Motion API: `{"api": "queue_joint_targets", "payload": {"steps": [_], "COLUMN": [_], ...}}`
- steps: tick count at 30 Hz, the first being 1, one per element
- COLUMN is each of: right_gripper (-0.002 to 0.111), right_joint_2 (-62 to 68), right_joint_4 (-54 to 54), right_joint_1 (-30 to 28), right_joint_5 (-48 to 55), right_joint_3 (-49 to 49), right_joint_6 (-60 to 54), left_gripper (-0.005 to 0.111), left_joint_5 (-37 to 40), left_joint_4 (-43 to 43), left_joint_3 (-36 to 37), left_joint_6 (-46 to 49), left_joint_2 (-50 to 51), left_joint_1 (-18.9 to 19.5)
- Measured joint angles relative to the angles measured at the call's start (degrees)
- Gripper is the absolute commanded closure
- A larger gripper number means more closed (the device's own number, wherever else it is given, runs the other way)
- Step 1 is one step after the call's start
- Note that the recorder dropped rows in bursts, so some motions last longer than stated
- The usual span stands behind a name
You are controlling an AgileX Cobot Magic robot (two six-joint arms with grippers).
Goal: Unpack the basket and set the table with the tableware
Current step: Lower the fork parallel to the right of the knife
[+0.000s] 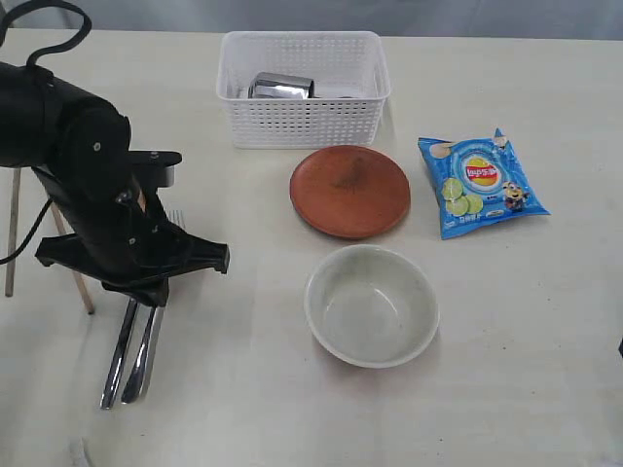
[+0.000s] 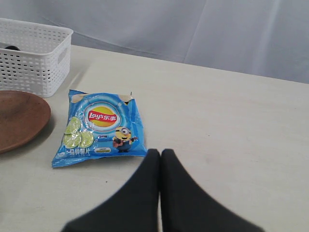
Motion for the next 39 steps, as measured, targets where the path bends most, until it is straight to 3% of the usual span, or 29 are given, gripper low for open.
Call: {"api": "queue_joint_targets", "payload": {"steps": [13,14,19,21,28,32,35,36,39], "right_gripper": [0.109,0.109,0.109,0.109,0.109,0.109,0.109,0.109,0.109], "right_joint_2": [0.0,0.0,0.0,0.0,0.0,0.0,0.0,0.0,0.0], "right_joint_4": [0.0,0.0,0.0,0.0,0.0,0.0,0.0,0.0,0.0], "right_joint_1": [0.0,0.0,0.0,0.0,0.0,0.0,0.0,0.0,0.0], "right_joint_5": [0.0,0.0,0.0,0.0,0.0,0.0,0.0,0.0,0.0], "right_joint_3": [0.0,0.0,0.0,0.0,0.0,0.0,0.0,0.0,0.0], "right_joint_6": [0.0,0.0,0.0,0.0,0.0,0.0,0.0,0.0,0.0], "left_gripper": [0.106,0.104,0.065,0.058,0.058,0.060,0.086,0.088,0.077], "left_joint_5": [-1.7,-2.0,-2.5,-2.5,-2.6,0.5,2.1,1.9,-0.6], "left_joint_4": [0.9,0.9,0.9,0.9,2.2,3.1,3.7,3.7,3.7], "left_joint_3": [0.0,0.0,0.0,0.0,-0.1,-4.6,-6.2,-6.0,-3.5], "left_joint_6": [0.0,0.0,0.0,0.0,-0.4,2.6,3.0,3.0,2.5], "left_joint_2": [0.0,0.0,0.0,0.0,0.0,0.0,0.0,0.0,0.0], "left_joint_1": [0.0,0.0,0.0,0.0,0.0,0.0,0.0,0.0,0.0]}}
